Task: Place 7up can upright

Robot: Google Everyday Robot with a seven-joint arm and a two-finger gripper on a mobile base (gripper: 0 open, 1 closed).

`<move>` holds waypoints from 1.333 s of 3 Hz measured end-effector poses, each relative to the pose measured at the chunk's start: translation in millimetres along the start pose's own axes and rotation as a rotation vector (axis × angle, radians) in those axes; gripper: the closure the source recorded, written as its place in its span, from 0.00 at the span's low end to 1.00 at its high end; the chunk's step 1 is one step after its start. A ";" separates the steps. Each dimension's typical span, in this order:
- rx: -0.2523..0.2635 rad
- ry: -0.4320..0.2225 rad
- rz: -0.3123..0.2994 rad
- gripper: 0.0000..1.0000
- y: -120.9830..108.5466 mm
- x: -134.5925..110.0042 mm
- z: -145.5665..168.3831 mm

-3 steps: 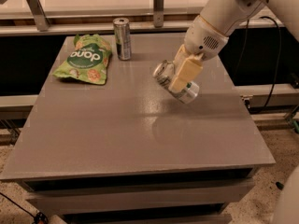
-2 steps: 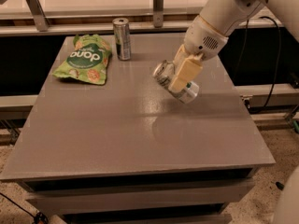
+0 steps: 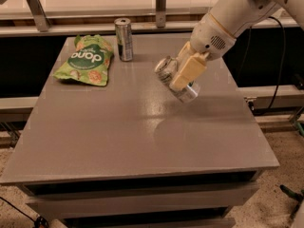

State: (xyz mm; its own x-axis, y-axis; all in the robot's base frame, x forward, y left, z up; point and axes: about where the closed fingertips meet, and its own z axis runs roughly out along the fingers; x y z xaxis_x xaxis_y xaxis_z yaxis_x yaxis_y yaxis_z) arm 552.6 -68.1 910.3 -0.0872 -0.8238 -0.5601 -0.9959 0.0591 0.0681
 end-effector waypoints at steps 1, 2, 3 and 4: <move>0.019 -0.081 0.033 1.00 9.9 -6.3 -5.8; 0.028 -0.155 0.069 1.00 18.1 -8.8 -10.1; 0.040 -0.225 0.105 1.00 28.3 -13.1 -12.8; 0.056 -0.298 0.124 1.00 38.7 -21.5 -15.5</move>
Offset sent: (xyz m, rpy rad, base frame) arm -0.0272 -0.0027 0.0229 0.2458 0.0203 -0.1398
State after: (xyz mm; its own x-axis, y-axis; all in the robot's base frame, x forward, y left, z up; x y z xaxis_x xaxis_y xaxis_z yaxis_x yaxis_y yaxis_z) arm 516.3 -56.9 937.8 -0.2030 -0.6078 -0.7677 -0.9762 0.1868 0.1102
